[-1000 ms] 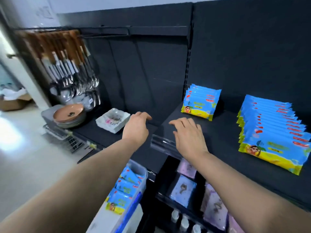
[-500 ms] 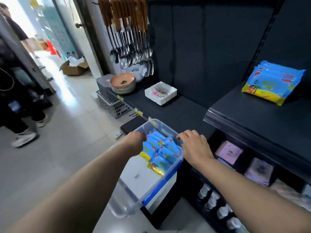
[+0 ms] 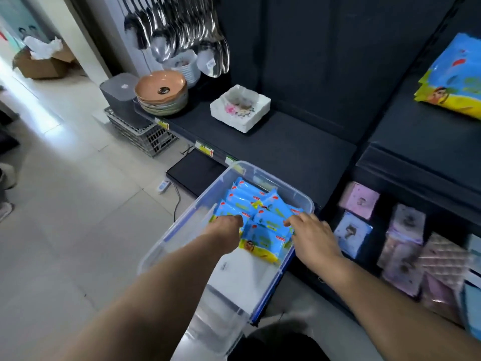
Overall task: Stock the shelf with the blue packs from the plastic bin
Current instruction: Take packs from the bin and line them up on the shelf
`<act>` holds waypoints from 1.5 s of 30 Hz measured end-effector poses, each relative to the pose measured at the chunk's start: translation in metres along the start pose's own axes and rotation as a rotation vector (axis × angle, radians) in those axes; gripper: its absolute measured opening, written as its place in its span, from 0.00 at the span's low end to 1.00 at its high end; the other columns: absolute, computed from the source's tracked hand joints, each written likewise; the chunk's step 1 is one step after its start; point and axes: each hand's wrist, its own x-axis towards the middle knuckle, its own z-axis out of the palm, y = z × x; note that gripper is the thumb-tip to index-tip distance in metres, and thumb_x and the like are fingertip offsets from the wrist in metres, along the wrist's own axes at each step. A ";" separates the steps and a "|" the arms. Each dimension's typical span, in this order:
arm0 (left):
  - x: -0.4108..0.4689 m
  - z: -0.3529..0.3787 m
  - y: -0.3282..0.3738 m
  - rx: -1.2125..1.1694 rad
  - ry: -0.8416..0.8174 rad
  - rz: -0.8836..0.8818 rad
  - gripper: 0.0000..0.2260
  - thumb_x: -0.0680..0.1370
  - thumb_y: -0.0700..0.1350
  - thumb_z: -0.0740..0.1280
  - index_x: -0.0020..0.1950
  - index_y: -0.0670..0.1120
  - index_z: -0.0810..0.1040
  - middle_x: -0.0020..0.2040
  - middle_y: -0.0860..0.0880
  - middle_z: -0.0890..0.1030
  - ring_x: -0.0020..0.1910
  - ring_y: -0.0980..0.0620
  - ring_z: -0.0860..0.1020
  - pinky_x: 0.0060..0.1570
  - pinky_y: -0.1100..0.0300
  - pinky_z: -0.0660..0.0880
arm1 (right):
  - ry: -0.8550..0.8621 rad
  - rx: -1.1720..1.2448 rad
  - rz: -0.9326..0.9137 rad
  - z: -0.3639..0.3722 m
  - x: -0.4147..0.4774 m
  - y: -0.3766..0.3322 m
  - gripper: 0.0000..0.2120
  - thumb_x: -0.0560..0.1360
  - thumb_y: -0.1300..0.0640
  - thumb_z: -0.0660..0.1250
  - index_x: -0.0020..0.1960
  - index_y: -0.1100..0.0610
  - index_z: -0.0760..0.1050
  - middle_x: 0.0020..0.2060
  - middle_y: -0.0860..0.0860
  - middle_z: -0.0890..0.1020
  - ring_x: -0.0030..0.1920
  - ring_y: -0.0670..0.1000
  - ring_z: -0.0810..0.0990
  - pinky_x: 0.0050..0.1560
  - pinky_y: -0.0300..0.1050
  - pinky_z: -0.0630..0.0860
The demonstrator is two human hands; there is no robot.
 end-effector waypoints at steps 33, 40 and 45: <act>0.013 0.071 0.004 0.212 -0.055 -0.290 0.15 0.76 0.44 0.64 0.63 0.51 0.71 0.59 0.49 0.75 0.61 0.46 0.71 0.53 0.52 0.68 | -0.264 0.046 -0.228 0.036 0.089 0.033 0.18 0.77 0.61 0.60 0.66 0.51 0.66 0.62 0.50 0.72 0.64 0.52 0.69 0.61 0.47 0.67; -0.013 0.070 -0.026 0.074 -0.045 -0.548 0.11 0.75 0.45 0.63 0.57 0.52 0.75 0.54 0.51 0.76 0.57 0.48 0.72 0.52 0.51 0.67 | -0.331 -0.077 -0.098 0.056 0.107 0.003 0.20 0.76 0.63 0.59 0.67 0.56 0.62 0.63 0.54 0.72 0.64 0.56 0.70 0.59 0.51 0.71; -0.019 0.078 -0.021 0.031 -0.002 -0.557 0.10 0.76 0.45 0.62 0.57 0.52 0.75 0.54 0.51 0.77 0.56 0.47 0.73 0.50 0.51 0.66 | -0.241 -0.230 -0.110 0.073 0.113 -0.012 0.15 0.77 0.63 0.56 0.64 0.57 0.65 0.61 0.55 0.73 0.62 0.55 0.73 0.58 0.52 0.68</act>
